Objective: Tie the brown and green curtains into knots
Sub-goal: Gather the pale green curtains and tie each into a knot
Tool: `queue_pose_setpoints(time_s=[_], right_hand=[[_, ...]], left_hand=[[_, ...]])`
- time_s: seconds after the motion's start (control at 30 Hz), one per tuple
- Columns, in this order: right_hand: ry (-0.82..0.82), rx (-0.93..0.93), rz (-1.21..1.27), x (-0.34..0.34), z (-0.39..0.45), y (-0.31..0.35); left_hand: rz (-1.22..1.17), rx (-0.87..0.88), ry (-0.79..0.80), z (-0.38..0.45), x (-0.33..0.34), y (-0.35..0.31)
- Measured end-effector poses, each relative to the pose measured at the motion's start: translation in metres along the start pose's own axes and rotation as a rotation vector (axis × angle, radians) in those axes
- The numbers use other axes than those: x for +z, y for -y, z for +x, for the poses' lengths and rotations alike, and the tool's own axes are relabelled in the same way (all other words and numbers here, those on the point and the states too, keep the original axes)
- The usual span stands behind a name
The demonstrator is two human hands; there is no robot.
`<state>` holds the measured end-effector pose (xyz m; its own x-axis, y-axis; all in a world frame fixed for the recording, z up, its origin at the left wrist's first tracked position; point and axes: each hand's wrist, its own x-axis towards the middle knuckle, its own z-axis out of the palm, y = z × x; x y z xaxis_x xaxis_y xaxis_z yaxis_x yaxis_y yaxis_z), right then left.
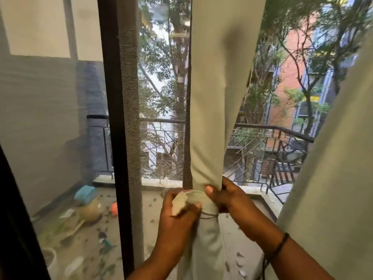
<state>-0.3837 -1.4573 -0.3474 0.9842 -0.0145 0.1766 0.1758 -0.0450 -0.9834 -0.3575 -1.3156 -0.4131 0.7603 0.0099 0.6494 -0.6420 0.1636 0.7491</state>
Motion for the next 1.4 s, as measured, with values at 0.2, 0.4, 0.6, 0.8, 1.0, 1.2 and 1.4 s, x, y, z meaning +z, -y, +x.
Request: queue_pose_setpoints(time_s=[0.2,0.4,0.6,0.8,1.0,1.2,1.4], right_hand=[[0.084,0.019,0.118,0.012,0.007,-0.006],[-0.028,-0.035,0.108,0.033,0.001,-0.007],[-0.157,-0.196,-0.307,0.07,-0.019,-0.009],[-0.543,-0.598,-1.145,0.078,-0.032,-0.029],[-0.53,-0.535,-1.387,0.066,-0.029,-0.014],[-0.218,-0.498,-1.264,0.043,-0.026,-0.012],[0.004,-0.375,-1.065,0.011,-0.034,-0.016]], left_hand=[[0.618,0.551,0.31,0.014,-0.037,0.008],[0.807,0.566,0.39,0.02,-0.056,0.007],[0.812,0.524,0.461,0.048,-0.061,0.007],[0.806,0.578,0.619,0.058,-0.061,0.006],[0.77,0.625,0.61,0.057,-0.057,0.011],[0.765,0.546,0.716,0.06,-0.047,-0.006],[0.867,0.588,0.803,0.07,-0.027,-0.01]])
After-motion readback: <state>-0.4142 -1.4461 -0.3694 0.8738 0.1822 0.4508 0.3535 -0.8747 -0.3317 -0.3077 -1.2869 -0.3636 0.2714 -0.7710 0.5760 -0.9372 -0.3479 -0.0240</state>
